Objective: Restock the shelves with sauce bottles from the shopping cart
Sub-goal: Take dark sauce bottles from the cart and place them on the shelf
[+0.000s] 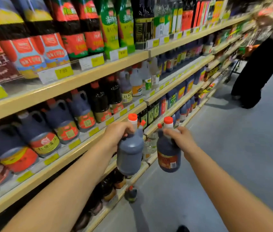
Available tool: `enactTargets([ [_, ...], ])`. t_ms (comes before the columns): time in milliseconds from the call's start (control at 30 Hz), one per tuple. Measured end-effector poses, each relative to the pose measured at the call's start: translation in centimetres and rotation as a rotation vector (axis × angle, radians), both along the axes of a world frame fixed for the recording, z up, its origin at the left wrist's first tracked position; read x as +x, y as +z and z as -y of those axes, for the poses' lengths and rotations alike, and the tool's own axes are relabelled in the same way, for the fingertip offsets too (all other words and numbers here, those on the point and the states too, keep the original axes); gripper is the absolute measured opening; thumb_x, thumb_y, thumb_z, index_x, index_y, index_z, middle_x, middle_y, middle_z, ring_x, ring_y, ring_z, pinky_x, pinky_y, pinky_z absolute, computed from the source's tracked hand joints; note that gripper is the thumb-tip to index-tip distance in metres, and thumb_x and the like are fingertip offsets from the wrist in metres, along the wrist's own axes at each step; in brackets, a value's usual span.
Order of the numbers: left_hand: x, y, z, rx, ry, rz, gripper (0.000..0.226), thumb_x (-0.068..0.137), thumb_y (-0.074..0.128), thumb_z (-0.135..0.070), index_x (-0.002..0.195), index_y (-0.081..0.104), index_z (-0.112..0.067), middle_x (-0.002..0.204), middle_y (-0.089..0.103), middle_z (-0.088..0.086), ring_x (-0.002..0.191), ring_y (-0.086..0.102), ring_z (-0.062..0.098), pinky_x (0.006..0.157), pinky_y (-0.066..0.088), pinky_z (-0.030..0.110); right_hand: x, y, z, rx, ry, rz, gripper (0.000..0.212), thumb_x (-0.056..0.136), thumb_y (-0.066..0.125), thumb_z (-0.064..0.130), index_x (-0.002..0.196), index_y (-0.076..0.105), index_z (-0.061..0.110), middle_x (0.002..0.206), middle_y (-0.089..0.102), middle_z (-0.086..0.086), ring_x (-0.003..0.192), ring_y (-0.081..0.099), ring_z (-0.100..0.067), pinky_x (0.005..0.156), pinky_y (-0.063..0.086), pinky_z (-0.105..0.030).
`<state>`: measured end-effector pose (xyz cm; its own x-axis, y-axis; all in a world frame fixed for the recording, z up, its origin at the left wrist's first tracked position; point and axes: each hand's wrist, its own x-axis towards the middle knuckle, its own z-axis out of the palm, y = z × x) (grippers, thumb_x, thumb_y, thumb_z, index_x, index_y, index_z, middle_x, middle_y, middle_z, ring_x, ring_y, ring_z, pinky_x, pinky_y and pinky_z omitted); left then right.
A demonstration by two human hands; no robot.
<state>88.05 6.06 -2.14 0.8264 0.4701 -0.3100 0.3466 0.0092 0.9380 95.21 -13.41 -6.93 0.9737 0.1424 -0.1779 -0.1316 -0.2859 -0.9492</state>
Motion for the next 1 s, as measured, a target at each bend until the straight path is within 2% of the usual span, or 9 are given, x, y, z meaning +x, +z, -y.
enactTargets([
  [167,7.7,-0.6,3.3,-0.012,0.069,0.013,0.017,0.065,0.062,-0.002,0.053,0.052,-0.009,0.046,0.047,0.001,0.048,0.041,0.017,0.05,0.033,0.026,8.8,0.3,3.3,-0.222,0.127,0.033,0.039,0.077,0.071,0.04,0.088,0.06,0.003,0.086,0.064,-0.013,0.084,0.06,-0.026,0.074,0.048,-0.041],
  [300,13.9,-0.4,5.9,-0.07,0.114,0.024,0.017,0.059,0.065,-0.008,0.049,0.051,-0.011,0.044,0.044,0.0,0.049,0.038,0.017,0.049,0.031,0.027,16.1,1.8,5.9,-0.456,0.32,0.068,0.034,0.079,0.07,0.038,0.084,0.048,0.013,0.084,0.052,-0.008,0.087,0.052,-0.026,0.074,0.043,-0.038],
  [400,18.1,-0.2,7.2,-0.069,0.147,0.036,0.012,0.065,0.065,-0.009,0.059,0.054,-0.011,0.046,0.045,0.0,0.042,0.039,0.013,0.043,0.028,0.023,20.8,3.0,6.9,-0.534,0.396,0.083,0.037,0.08,0.071,0.033,0.096,0.048,0.008,0.094,0.052,-0.011,0.096,0.053,-0.029,0.08,0.046,-0.04],
  [533,23.0,0.0,7.9,-0.045,0.183,0.016,0.014,0.064,0.065,-0.008,0.057,0.054,-0.01,0.036,0.042,-0.003,0.038,0.036,0.014,0.039,0.026,0.02,26.6,3.2,7.2,-0.445,0.412,0.04,0.054,0.08,0.074,0.03,0.118,0.047,0.002,0.11,0.054,-0.016,0.107,0.054,-0.033,0.087,0.047,-0.042],
  [667,28.0,-0.4,7.8,-0.054,0.245,0.011,0.014,0.061,0.066,-0.005,0.055,0.053,-0.008,0.045,0.043,0.003,0.044,0.037,0.018,0.043,0.028,0.022,32.7,2.1,6.9,-0.297,0.379,0.045,0.056,0.072,0.08,0.033,0.109,0.049,0.007,0.106,0.057,-0.016,0.101,0.057,-0.033,0.084,0.05,-0.048],
  [767,31.8,-0.9,7.4,-0.029,0.243,0.011,0.024,0.067,0.063,0.0,0.05,0.05,-0.009,0.041,0.043,0.0,0.045,0.038,0.018,0.045,0.028,0.022,36.7,1.3,5.9,-0.216,0.346,0.107,0.054,0.071,0.081,0.034,0.101,0.05,0.002,0.092,0.053,-0.017,0.089,0.055,-0.03,0.071,0.04,-0.038],
  [833,34.4,-1.0,7.0,-0.003,0.233,0.029,0.025,0.068,0.063,0.001,0.049,0.049,-0.009,0.038,0.042,-0.003,0.047,0.038,0.016,0.046,0.03,0.023,39.3,1.0,5.3,-0.182,0.327,0.162,0.049,0.069,0.082,0.035,0.088,0.046,0.006,0.081,0.047,-0.015,0.078,0.052,-0.027,0.065,0.036,-0.037],
  [900,36.9,-1.1,6.7,0.016,0.235,0.045,0.026,0.069,0.062,0.002,0.049,0.049,-0.009,0.038,0.043,-0.004,0.045,0.04,0.014,0.043,0.032,0.021,41.7,1.1,4.7,-0.168,0.325,0.216,0.045,0.07,0.082,0.03,0.08,0.041,0.012,0.075,0.043,-0.009,0.072,0.046,-0.021,0.062,0.035,-0.036],
  [1000,40.1,-0.6,6.5,0.0,0.265,0.062,0.026,0.07,0.063,0.001,0.05,0.049,-0.009,0.038,0.042,-0.002,0.037,0.038,0.01,0.034,0.028,0.014,45.3,1.7,4.3,-0.121,0.306,0.29,0.043,0.072,0.081,0.026,0.082,0.043,0.009,0.078,0.044,-0.012,0.072,0.044,-0.021,0.062,0.034,-0.035],
])
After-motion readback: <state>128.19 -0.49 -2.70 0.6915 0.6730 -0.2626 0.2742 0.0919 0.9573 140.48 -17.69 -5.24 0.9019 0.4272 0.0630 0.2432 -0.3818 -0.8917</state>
